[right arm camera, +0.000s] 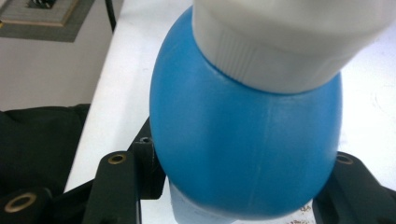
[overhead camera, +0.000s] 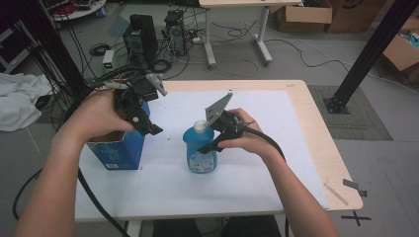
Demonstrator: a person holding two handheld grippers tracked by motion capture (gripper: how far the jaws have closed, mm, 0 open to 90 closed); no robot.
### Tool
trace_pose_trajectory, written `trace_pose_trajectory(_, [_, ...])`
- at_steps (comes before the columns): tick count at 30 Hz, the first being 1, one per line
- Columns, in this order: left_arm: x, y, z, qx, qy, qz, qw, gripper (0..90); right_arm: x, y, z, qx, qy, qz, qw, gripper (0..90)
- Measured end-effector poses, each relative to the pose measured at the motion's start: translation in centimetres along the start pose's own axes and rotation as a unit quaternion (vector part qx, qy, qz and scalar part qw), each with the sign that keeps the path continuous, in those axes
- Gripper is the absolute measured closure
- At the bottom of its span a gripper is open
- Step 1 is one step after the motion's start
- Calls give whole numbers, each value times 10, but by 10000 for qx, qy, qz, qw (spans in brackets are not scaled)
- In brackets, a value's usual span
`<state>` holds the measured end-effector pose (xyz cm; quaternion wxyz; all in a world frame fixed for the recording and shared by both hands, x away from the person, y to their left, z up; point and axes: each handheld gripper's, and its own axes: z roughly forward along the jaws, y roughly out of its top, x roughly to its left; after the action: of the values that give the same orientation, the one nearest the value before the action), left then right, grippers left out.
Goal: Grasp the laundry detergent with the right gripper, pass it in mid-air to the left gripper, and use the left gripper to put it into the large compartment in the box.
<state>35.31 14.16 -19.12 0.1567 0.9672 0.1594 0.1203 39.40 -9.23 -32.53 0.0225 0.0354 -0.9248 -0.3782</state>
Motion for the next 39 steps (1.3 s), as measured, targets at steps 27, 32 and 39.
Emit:
trace_pose_trajectory(27, [-29, 59, -3, -302, -597, 541, 9963, 3, 27, 41, -48, -201, 127, -393, 9989, 455])
trace_pose_trajectory(32, [-33, 68, 4, -342, -712, 573, 9952, 3, 29, 45, -50, -237, 140, -443, 9986, 455])
trace_pose_trajectory(39, [-37, 76, 12, -340, -804, 604, 9943, 4, 30, 47, -52, -229, 165, -473, 9985, 455])
